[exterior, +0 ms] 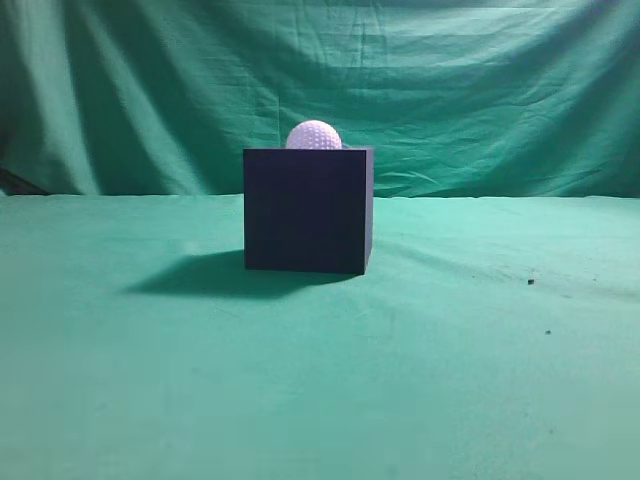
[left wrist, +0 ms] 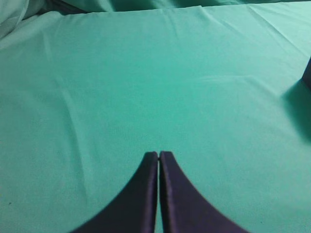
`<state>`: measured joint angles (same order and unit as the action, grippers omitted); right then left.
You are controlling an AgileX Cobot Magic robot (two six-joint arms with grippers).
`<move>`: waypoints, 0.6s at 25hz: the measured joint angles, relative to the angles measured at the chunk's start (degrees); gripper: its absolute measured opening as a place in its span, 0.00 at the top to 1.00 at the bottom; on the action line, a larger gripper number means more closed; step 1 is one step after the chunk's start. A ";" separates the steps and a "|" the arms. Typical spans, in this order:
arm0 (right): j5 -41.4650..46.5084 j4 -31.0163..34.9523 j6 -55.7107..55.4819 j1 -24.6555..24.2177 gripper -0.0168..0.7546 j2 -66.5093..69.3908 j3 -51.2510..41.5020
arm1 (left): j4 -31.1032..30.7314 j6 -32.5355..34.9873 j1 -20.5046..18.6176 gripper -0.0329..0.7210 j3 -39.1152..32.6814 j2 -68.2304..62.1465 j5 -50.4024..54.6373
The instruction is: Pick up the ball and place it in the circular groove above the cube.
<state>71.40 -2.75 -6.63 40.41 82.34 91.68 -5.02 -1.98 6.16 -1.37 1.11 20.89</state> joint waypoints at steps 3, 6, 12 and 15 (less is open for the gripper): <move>0.45 0.00 -1.51 0.00 0.98 -6.43 -3.90 | 0.00 0.00 0.00 0.96 0.00 0.00 0.00; 0.45 0.00 -1.98 0.00 0.98 -14.37 -9.49 | 0.00 0.00 0.00 0.96 0.00 0.00 0.00; -5.97 0.00 -2.10 0.00 0.98 -30.89 -23.46 | 0.00 0.00 0.00 0.96 0.00 0.00 0.00; -9.84 0.00 -1.99 0.00 0.98 -39.01 -29.91 | 0.00 0.00 0.00 0.96 0.00 0.00 0.00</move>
<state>61.57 -2.75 -8.62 40.41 43.33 61.76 -5.02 -1.98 6.16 -1.37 1.11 20.89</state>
